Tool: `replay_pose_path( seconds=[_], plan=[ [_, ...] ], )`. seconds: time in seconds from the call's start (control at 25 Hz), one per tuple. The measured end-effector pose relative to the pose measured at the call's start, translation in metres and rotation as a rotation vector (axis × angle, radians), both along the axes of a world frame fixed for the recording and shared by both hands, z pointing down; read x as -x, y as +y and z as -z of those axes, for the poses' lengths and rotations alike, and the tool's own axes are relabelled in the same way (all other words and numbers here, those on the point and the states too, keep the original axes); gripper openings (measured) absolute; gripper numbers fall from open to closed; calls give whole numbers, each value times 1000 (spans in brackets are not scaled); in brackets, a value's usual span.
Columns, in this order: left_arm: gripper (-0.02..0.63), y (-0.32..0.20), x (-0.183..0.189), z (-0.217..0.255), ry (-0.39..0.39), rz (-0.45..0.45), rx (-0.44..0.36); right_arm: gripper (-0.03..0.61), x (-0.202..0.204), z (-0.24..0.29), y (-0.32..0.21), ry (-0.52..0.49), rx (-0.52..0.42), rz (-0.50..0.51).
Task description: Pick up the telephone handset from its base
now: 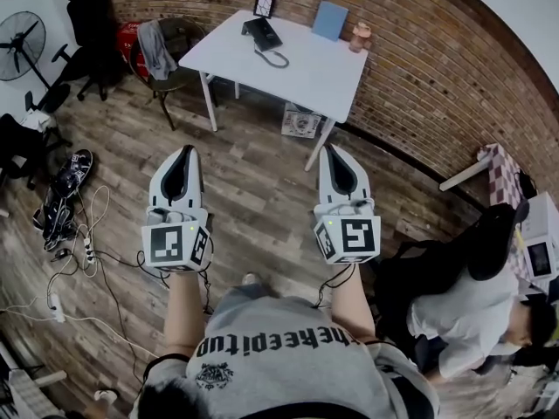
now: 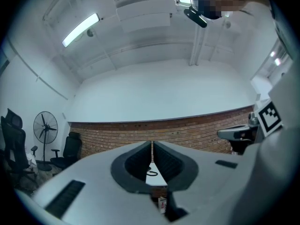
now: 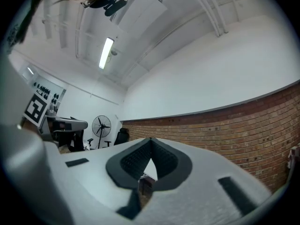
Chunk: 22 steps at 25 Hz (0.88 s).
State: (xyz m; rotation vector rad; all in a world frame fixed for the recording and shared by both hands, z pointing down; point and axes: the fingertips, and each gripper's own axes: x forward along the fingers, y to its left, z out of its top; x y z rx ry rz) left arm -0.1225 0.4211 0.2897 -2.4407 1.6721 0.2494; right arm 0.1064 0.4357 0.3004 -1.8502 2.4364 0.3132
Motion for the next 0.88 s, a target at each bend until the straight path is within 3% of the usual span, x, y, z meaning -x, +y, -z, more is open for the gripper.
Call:
replay_pose_path(
  seconds=[0.24,0.52,0.88],
  plan=[
    [14,-24,21,1,14,-11,-2,3,14,1,-17,9,-14,-30],
    [14,-55,14,-5,22,-46,8,3,10,-1,-45,20,4,-52],
    [14,-128,29,-13,17,11,13,3,15,-5,-132,11,2,-8]
  ],
)
